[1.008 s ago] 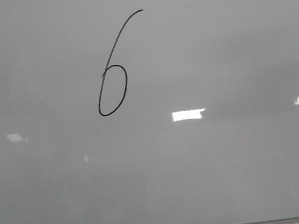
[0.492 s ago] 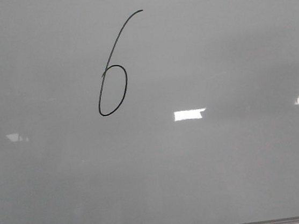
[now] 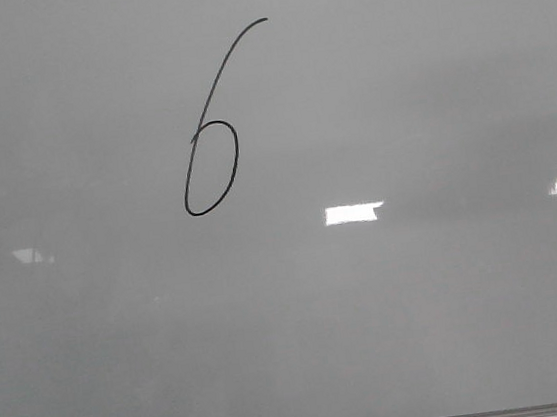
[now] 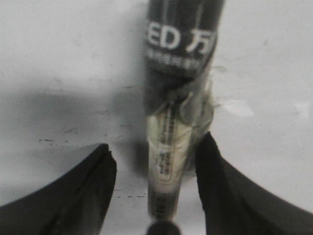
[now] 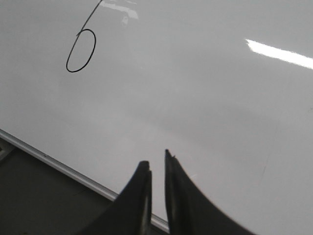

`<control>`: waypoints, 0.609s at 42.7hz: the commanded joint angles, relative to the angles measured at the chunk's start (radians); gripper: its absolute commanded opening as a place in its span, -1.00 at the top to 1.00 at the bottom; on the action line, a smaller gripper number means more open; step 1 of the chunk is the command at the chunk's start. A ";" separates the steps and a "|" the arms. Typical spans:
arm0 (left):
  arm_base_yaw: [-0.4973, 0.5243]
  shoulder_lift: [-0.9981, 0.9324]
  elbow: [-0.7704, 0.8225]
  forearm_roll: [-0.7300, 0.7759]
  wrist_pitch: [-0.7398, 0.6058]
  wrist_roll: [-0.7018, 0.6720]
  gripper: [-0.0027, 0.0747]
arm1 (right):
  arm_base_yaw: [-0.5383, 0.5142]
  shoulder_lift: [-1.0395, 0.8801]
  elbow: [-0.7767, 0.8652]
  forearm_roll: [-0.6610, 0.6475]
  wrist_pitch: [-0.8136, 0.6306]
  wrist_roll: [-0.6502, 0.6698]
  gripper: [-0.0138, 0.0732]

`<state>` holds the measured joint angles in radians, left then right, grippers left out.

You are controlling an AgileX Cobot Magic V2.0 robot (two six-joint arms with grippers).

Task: Write number 6 on whiteboard

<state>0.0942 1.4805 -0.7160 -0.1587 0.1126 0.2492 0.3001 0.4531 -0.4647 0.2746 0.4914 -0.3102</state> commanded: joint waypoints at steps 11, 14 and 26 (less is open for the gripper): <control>-0.005 -0.271 -0.029 0.084 0.062 0.002 -0.05 | -0.006 0.005 -0.028 0.004 -0.101 0.010 0.46; -0.005 -0.360 -0.017 0.089 0.079 0.002 -0.04 | -0.006 0.003 -0.028 0.004 -0.107 0.028 0.48; -0.005 -0.750 0.156 0.063 0.075 0.002 0.41 | -0.006 -0.061 0.052 0.004 -0.248 0.148 0.82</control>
<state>0.0942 0.8488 -0.5869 -0.0834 0.2474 0.2492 0.3001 0.4219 -0.4173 0.2746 0.3683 -0.2054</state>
